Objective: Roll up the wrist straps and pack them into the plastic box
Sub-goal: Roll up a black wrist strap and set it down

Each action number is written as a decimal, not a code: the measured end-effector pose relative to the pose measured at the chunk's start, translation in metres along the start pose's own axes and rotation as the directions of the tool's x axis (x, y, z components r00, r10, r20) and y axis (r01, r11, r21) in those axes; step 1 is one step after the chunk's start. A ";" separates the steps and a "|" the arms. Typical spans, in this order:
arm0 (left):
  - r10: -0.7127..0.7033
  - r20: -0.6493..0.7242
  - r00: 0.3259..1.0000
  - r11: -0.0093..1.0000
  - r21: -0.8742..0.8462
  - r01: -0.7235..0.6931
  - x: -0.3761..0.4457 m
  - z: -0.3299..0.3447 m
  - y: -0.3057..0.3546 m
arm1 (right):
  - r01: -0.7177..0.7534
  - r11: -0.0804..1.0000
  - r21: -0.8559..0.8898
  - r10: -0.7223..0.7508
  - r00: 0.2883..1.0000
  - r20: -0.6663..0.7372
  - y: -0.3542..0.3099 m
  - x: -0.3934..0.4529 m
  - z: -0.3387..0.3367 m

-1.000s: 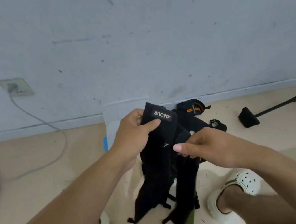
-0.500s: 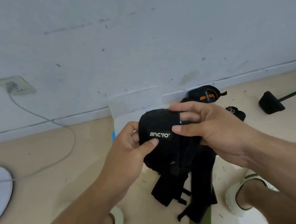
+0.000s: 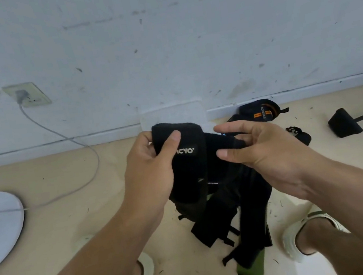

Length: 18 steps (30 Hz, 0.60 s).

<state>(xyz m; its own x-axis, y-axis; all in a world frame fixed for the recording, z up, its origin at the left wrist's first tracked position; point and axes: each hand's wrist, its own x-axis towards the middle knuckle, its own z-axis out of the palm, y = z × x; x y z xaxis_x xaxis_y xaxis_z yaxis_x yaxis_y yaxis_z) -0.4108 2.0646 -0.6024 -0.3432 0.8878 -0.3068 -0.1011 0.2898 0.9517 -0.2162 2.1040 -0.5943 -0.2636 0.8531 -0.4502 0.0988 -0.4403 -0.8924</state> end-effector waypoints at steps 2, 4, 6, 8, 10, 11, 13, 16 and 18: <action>-0.013 -0.064 0.998 1.000 -0.026 0.012 0.004 -0.005 0.002 | 0.030 1.000 -0.004 -0.030 0.998 -0.061 -0.003 0.001 -0.003; -0.015 -0.114 0.993 1.000 -0.003 0.015 0.008 -0.009 0.002 | 0.057 0.998 0.018 -0.054 0.988 -0.143 -0.005 0.003 -0.007; 0.010 -0.132 0.991 0.998 0.058 -0.002 0.008 -0.010 0.002 | 0.078 0.994 0.076 -0.063 0.982 -0.179 -0.007 0.003 -0.010; 0.041 -0.128 0.991 0.992 0.127 -0.025 0.005 -0.008 0.002 | 0.091 0.987 0.135 -0.072 0.988 -0.138 -0.012 0.002 -0.012; 0.097 -0.115 0.989 0.974 0.215 -0.071 0.002 -0.007 0.002 | 0.063 0.974 0.217 -0.066 0.998 0.004 -0.019 -0.001 -0.015; 0.139 -0.098 0.986 0.959 0.263 -0.109 0.001 -0.006 0.003 | 0.030 0.970 0.241 -0.059 0.992 0.112 -0.023 -0.003 -0.016; 0.194 -0.047 0.980 0.934 0.314 -0.170 -0.001 -0.004 0.004 | -0.016 0.971 0.240 -0.060 0.951 0.304 -0.029 -0.006 -0.018; 0.166 0.087 0.982 0.955 0.232 -0.182 -0.004 -0.002 0.005 | 0.042 0.974 0.223 -0.111 0.944 0.309 -0.029 -0.008 -0.016; 0.107 0.179 0.978 0.983 0.131 -0.131 -0.007 0.000 0.005 | 0.149 0.981 0.125 -0.166 0.976 0.139 -0.024 -0.006 -0.013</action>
<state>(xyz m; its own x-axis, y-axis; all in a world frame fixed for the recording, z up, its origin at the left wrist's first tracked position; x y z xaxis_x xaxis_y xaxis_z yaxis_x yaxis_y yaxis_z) -0.4087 2.0597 -0.5953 -0.1796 0.9632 -0.2002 0.0679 0.2151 0.9742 -0.2042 2.1135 -0.5705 -0.4073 0.8671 -0.2867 -0.0619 -0.3394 -0.9386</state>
